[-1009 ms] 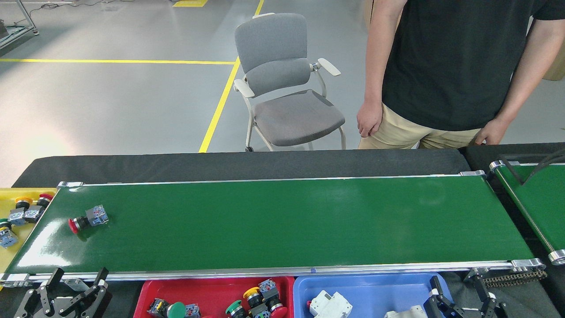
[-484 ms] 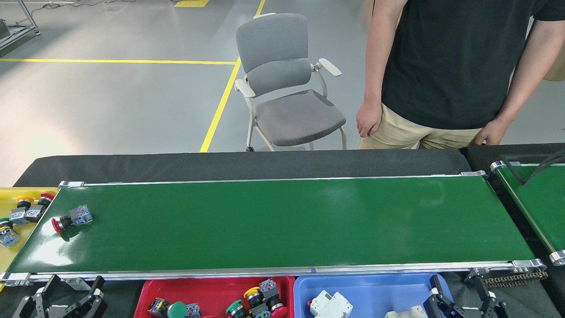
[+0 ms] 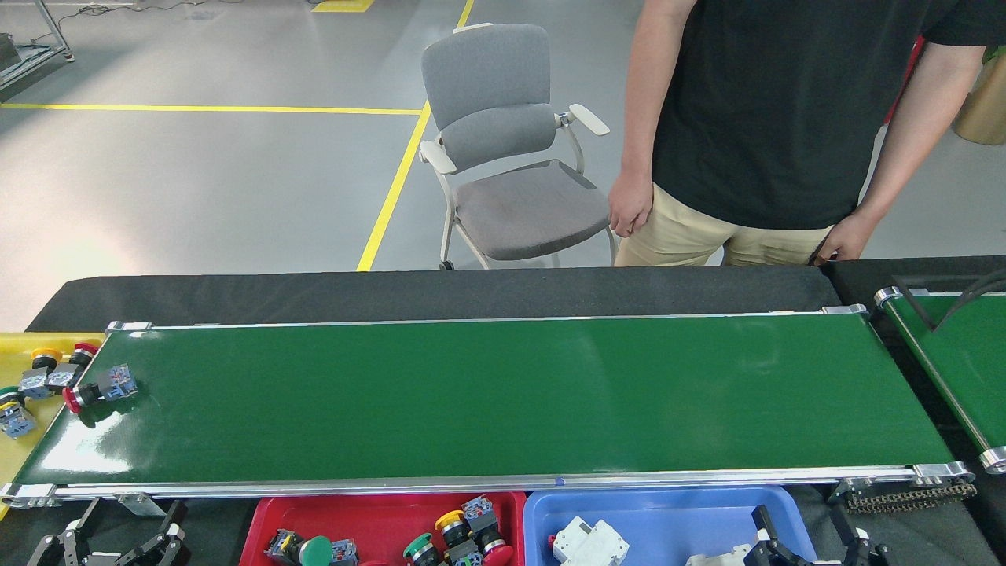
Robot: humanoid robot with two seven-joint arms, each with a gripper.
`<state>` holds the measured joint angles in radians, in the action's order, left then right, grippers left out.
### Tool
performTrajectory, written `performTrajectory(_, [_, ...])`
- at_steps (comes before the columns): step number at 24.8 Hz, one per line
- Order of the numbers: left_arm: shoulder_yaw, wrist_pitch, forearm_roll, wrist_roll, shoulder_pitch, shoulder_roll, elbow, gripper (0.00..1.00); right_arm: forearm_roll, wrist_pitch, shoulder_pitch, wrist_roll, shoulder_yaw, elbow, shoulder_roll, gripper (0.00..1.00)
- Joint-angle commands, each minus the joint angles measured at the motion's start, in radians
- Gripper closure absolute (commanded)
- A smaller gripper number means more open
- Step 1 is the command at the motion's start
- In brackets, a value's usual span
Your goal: Pick switch part from conveyor to tray
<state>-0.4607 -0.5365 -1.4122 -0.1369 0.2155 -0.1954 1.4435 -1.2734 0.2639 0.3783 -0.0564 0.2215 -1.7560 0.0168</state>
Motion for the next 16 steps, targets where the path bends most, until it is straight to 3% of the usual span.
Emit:
performTrajectory(1, [-0.007, 0.000, 0.006, -0.010, -0.004, -0.010, 0.011, 0.00, 0.002, 0.006, 0.001, -0.007, 0.004, -0.014, -0.008, 0.01])
performTrajectory(16, [-0.004, 0.000, 0.006, -0.010, -0.002, -0.004, 0.009, 0.00, 0.003, 0.005, -0.058, 0.004, 0.044, -0.016, -0.028, 0.01])
